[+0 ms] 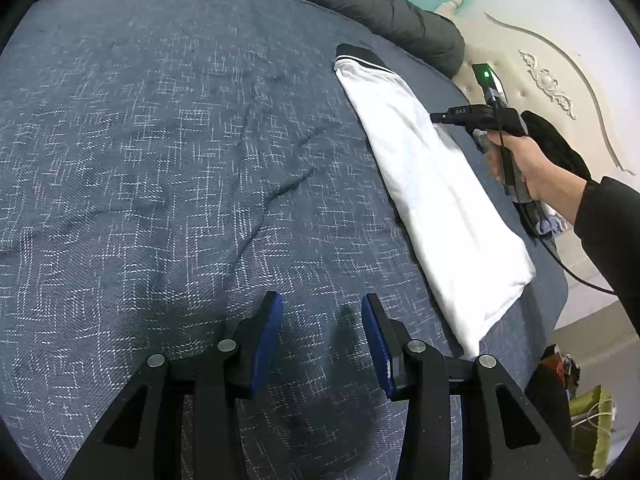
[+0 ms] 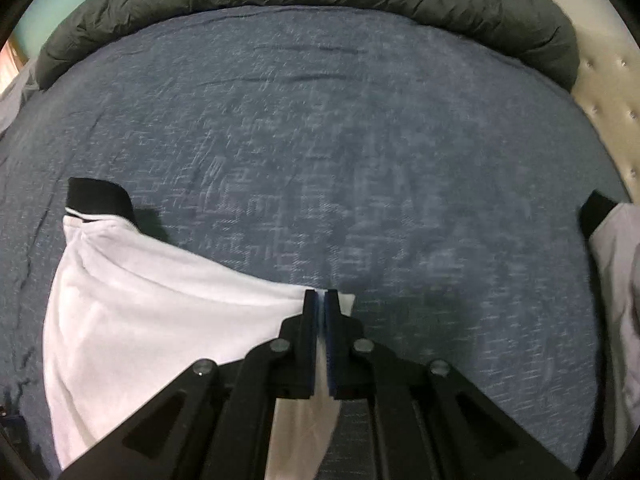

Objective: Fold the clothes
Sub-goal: 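Move both open tools to the end of the folded white polo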

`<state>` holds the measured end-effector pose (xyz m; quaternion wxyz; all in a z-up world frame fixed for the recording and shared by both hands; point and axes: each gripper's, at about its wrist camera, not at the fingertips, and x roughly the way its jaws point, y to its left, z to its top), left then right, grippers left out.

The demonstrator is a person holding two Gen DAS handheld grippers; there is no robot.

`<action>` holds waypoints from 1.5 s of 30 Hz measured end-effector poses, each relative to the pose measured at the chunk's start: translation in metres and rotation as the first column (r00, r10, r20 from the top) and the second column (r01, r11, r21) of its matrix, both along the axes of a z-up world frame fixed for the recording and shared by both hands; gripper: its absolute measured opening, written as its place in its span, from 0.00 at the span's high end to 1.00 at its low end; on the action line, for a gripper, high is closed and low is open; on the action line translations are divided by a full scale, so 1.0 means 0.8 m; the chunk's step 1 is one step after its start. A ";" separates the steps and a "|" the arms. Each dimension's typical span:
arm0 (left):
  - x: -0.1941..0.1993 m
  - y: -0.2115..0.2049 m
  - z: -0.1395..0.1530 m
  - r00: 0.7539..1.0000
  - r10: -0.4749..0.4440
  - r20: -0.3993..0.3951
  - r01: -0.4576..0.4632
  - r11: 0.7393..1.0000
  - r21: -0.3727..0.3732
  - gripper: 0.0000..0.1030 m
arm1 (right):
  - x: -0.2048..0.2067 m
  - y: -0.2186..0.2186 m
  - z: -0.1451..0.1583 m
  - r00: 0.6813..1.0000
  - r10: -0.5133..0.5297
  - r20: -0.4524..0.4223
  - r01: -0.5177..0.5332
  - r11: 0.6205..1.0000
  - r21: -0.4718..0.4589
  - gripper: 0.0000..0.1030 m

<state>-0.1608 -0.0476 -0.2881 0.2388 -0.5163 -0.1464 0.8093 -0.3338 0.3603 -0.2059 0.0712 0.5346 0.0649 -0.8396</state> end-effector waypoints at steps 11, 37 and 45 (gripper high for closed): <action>-0.001 0.003 0.001 1.000 -0.006 -0.002 0.006 1.000 0.010 0.56 | 0.082 -0.003 0.031 0.995 -0.094 -0.019 0.088 0.977 -0.192 0.66; -0.024 0.065 0.017 0.999 -0.018 0.039 0.014 0.995 0.097 0.56 | 0.097 -0.077 -0.048 0.975 -0.220 -0.020 0.213 0.962 -0.172 0.98; -0.021 0.115 0.018 0.991 -0.091 0.099 0.074 0.984 0.161 0.56 | 0.081 -0.114 -0.067 0.980 -0.196 -0.025 0.191 0.971 -0.144 0.98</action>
